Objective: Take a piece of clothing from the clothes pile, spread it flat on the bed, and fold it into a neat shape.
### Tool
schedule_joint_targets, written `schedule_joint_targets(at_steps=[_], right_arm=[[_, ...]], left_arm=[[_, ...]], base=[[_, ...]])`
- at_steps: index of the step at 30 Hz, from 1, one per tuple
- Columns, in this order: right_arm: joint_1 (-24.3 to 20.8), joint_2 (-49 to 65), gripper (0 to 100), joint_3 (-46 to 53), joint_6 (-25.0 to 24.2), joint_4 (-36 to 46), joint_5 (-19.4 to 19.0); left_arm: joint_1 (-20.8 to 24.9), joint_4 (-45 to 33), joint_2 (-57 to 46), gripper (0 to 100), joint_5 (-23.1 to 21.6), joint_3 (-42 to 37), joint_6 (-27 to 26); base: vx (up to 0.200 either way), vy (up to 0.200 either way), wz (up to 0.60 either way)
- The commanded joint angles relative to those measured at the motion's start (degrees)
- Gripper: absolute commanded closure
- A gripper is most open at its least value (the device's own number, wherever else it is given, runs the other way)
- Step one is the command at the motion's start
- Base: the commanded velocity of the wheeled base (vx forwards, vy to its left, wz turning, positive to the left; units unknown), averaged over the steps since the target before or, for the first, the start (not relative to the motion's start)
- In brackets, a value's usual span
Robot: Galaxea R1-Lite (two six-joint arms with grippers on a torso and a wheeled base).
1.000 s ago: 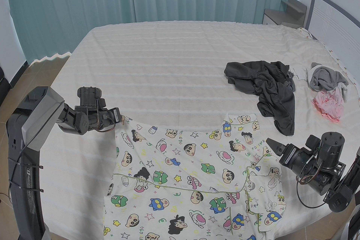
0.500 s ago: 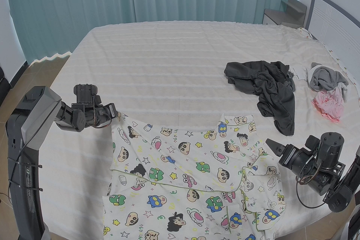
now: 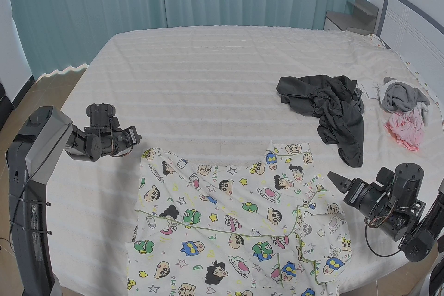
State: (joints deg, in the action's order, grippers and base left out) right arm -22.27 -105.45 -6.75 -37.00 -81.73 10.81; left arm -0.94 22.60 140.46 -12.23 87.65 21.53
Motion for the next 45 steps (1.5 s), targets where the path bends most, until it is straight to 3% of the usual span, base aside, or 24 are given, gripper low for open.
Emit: schedule_joint_targets(at_steps=[1, 10, 16, 20, 26, 35, 39, 45], right_arm=[[0.1, -0.1, 0, 0.1, 0.0, 0.0, 0.0], [0.6, 0.0, 0, 0.1, 0.0, 0.0, 0.0], [0.6, 0.1, 0, 0.2, 0.0, 0.0, 0.0], [0.6, 0.1, 0, 0.2, 0.0, 0.0, 0.0], [0.6, -0.1, 0, 0.3, 0.0, 0.0, 0.0], [0.6, -0.1, 0, 0.3, 0.0, 0.0, 0.0], [0.6, -0.1, 0, 0.4, 0.0, 0.0, 0.0], [0.6, -0.1, 0, 0.4, 0.0, 0.0, 0.0]], left_arm=[[-0.3, -0.2, 0.3, 0, 0.4, 0.2, 0.2], [-0.3, -5.1, -5.5, 0, -1.5, -5.7, 3.4], [0.1, -5.8, -13.4, 0, -8.2, -18.7, 1.4], [0.1, -5.8, -16.2, 0, -8.8, -28.0, -2.8], [0.9, -5.1, -18.6, 0, -8.9, -37.7, -3.9], [3.2, -2.2, -20.1, 0, -9.7, -42.7, -1.6], [4.4, 2.2, -19.3, 0, -9.2, -42.8, 2.3], [4.6, 3.1, -18.0, 0, -9.1, -42.7, 2.6]], base=[[0.000, 0.000, 0.00], [0.000, 0.000, 0.00], [0.000, 0.000, 0.00], [0.000, 0.000, 0.00], [0.000, 0.000, 0.00], [0.000, 0.000, 0.00], [0.000, 0.000, 0.00], [0.000, 0.000, 0.00]])
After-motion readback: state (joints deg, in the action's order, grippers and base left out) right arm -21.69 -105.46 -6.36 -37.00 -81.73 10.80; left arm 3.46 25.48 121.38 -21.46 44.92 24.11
